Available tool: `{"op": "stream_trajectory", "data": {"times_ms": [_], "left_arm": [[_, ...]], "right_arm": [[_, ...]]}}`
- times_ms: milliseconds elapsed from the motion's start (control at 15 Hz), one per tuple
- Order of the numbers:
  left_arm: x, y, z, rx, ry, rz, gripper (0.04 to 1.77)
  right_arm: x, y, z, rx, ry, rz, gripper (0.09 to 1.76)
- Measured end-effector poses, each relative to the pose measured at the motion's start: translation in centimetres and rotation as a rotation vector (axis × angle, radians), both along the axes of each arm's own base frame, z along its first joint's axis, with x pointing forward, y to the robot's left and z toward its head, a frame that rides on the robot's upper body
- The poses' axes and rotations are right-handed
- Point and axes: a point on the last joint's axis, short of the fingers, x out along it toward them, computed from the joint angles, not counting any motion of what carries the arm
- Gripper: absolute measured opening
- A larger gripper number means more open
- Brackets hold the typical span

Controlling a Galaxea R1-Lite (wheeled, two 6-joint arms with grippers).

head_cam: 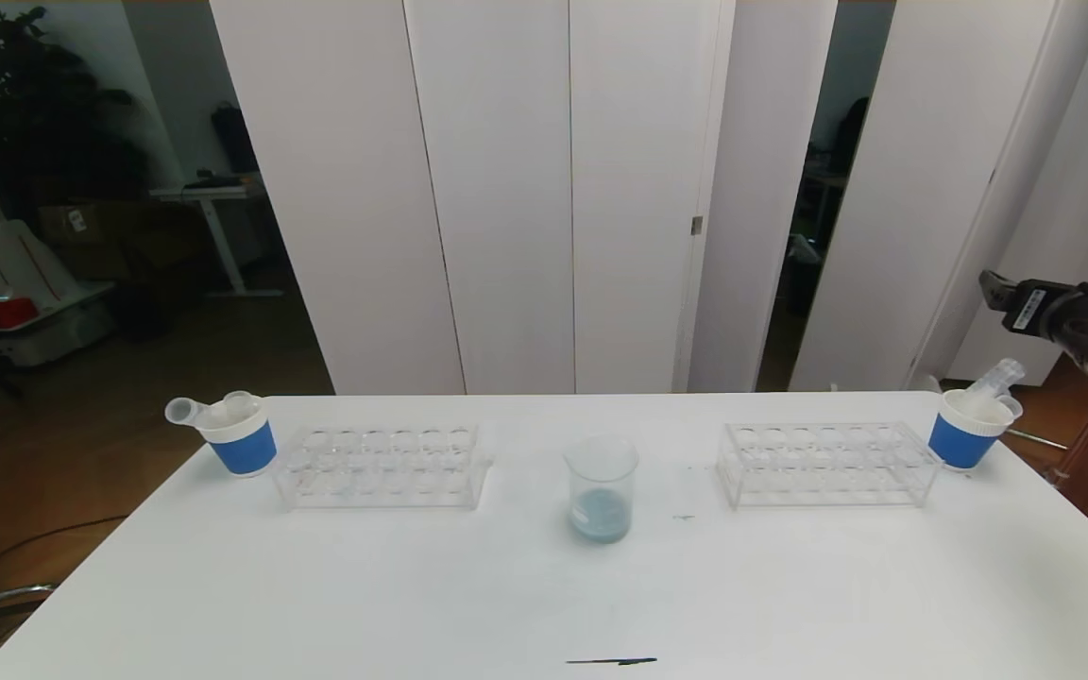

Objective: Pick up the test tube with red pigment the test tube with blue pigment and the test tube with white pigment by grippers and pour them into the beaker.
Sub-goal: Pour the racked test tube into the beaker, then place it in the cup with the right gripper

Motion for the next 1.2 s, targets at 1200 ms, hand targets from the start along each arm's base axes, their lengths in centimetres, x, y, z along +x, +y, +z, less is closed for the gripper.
{"op": "stream_trajectory", "data": {"times_ms": [1200], "left_arm": [[0.0,0.0,0.0,0.000,0.000,0.000,1.75]], "right_arm": [[-42.4,8.9,2.8,-0.021,0.001,0.302,1.75]]}}
